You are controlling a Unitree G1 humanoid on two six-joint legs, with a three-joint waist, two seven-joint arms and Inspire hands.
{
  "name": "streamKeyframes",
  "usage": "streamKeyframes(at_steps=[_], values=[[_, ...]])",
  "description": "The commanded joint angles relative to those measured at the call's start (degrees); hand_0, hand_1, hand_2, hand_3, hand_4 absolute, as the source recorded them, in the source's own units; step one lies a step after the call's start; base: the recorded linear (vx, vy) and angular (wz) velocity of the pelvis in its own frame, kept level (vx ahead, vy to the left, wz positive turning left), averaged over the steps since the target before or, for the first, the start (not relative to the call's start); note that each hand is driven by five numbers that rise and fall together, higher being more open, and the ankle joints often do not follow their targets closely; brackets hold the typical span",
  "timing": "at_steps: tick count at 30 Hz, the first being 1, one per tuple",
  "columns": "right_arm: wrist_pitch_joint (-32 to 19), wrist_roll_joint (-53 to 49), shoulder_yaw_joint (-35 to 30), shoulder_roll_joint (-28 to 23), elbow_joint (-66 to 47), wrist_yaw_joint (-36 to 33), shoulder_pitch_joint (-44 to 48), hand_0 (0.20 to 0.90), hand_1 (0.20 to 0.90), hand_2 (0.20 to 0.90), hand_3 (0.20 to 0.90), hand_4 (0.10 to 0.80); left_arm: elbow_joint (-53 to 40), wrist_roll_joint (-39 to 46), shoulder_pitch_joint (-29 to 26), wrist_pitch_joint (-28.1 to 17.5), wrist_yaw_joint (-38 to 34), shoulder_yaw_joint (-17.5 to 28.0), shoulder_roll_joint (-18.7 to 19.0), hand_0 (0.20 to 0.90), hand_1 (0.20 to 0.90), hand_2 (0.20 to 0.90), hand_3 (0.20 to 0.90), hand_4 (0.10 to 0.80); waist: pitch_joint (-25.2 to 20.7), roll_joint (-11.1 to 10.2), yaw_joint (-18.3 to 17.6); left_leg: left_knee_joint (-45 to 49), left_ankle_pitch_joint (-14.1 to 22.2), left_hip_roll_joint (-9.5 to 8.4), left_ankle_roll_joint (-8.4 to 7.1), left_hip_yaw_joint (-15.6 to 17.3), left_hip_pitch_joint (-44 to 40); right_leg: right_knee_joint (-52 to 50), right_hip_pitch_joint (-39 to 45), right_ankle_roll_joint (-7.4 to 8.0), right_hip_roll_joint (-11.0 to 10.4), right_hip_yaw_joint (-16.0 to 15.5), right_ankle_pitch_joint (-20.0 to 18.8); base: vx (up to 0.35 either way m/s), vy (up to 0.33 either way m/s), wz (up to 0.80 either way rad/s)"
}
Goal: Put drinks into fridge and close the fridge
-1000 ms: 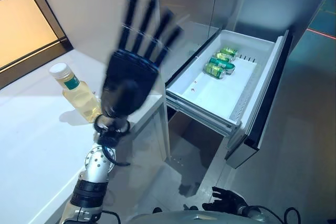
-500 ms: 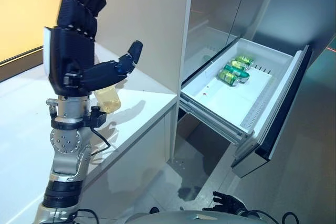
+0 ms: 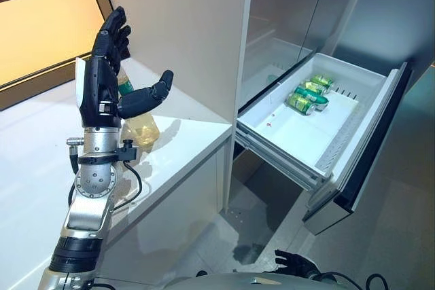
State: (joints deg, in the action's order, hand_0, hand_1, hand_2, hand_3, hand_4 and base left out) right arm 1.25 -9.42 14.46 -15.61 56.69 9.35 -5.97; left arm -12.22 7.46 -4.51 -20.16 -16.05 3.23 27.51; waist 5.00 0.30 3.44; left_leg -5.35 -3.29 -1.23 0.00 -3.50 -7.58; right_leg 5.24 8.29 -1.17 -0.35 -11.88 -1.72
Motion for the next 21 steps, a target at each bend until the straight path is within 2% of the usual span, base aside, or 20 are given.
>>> streamKeyframes(at_steps=[1,10,13,15,16,21], values=[[-2.62,1.23,1.98,2.17,0.24,1.55,2.19,0.9,0.9,0.9,0.9,0.8,0.74,-1.53,-4.14,-3.55,-3.33,1.27,2.94,0.9,0.9,0.9,0.9,0.8,-0.41,-0.94,0.6,0.35,4.59,-0.58,0.46,3.15,-1.21,-3.79,0.96,3.47,-1.16,-0.44,4.26,0.0,0.0,0.0],[-3.87,2.87,1.77,1.88,1.21,2.29,1.49,0.9,0.9,0.9,0.9,0.8,-0.34,-1.04,-4.49,-7.27,-2.22,1.13,1.88,0.9,0.9,0.9,0.9,0.8,-0.38,-1.13,0.21,0.35,4.69,-0.38,0.36,3.27,-1.42,-4.16,1.05,3.47,-1.01,-0.14,4.65,0.0,0.0,0.0],[-3.31,3.17,1.79,1.93,0.61,2.19,1.24,0.9,0.9,0.9,0.9,0.8,-1.55,-1.32,-4.64,-11.4,-1.81,1.23,1.95,0.9,0.9,0.9,0.9,0.8,-0.38,-1.23,0.09,0.35,4.75,-0.41,0.39,3.25,-1.47,-4.18,1.1,3.46,-1.0,0.0,4.75,0.0,0.0,0.0],[-3.44,3.46,1.81,2.18,0.83,2.0,1.04,0.9,0.9,0.9,0.9,0.8,-3.57,-2.26,-5.07,-18.12,-1.14,1.42,1.6,0.9,0.9,0.9,0.9,0.8,-0.34,-1.3,-0.01,0.35,4.79,-0.36,0.39,3.23,-1.48,-4.28,1.01,3.46,-0.99,0.17,4.73,0.0,0.0,0.0],[-3.53,3.58,1.87,2.28,0.92,1.92,0.95,0.9,0.9,0.9,0.9,0.8,-4.58,-2.75,-5.33,-19.7,-1.02,1.55,1.37,0.9,0.9,0.9,0.9,0.8,-0.33,-1.35,-0.06,0.35,4.82,-0.31,0.33,3.26,-1.45,-4.25,1.01,3.45,-0.98,0.19,4.73,0.0,0.0,0.0],[-3.29,3.97,2.45,2.81,0.6,1.34,0.71,0.9,0.9,0.9,0.9,0.8,-7.75,-1.76,-6.9,-21.95,1.45,1.08,0.42,0.9,0.9,0.9,0.9,0.8,-0.41,-1.4,-0.38,0.35,4.91,-0.35,0.25,3.09,-1.46,-4.06,1.05,3.53,-0.85,0.51,4.58,0.0,0.0,0.0]])
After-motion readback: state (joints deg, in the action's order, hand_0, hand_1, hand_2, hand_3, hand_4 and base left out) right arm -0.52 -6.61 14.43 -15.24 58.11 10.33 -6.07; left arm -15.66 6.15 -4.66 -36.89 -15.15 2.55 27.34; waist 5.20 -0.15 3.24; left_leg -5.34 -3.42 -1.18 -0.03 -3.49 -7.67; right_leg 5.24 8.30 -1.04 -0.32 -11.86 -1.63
